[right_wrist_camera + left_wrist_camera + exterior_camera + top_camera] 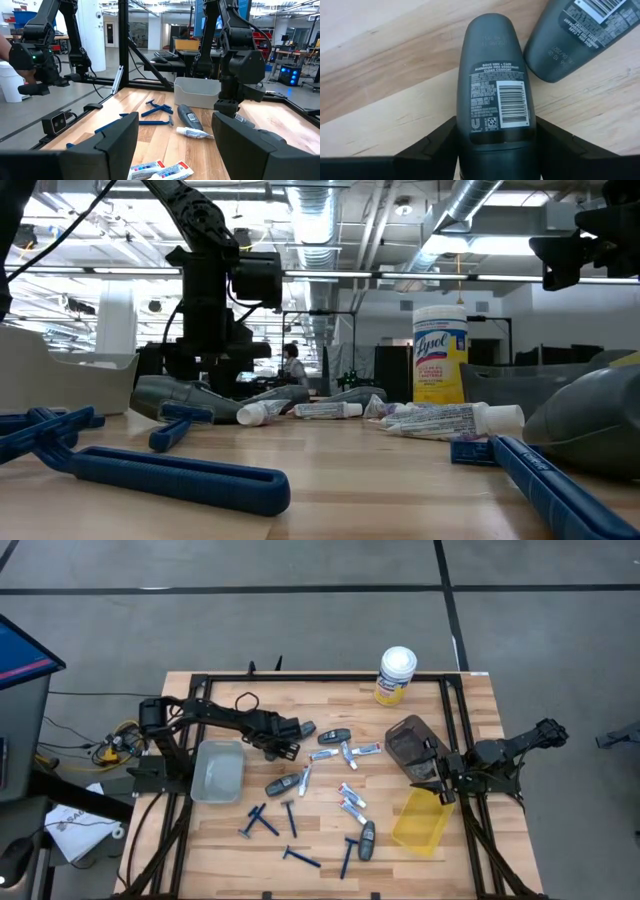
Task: Pick & Place Travel size toiletries
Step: Put the gray deodorant into the gray bin
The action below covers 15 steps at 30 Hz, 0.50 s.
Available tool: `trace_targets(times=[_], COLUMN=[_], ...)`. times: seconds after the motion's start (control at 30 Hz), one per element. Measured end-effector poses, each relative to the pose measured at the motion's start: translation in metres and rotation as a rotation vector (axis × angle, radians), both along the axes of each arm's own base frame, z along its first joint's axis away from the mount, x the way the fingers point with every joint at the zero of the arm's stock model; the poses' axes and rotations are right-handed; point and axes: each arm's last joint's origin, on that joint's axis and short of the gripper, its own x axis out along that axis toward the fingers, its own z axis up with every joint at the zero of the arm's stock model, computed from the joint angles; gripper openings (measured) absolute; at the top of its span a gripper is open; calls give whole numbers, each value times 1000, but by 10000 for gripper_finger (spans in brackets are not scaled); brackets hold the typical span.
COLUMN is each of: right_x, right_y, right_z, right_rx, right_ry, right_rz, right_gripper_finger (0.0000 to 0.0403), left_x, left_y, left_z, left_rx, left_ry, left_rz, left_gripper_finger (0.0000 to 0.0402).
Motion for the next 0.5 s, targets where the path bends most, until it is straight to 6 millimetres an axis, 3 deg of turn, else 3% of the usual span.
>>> trace_targets(times=[0.27, 0.5], right_x=[0, 0], right_y=[0, 0], right_z=[0, 0], right_rx=[0, 0], right_ry=[0, 0], right_rz=[0, 0], right_gripper_finger=[244, 244], left_x=[-1, -9], left_y=[0, -2], left_z=[6, 41], left_rx=[0, 40], left_ry=[-21, -137], left_rz=[-1, 1], left_gripper_finger=[204, 205])
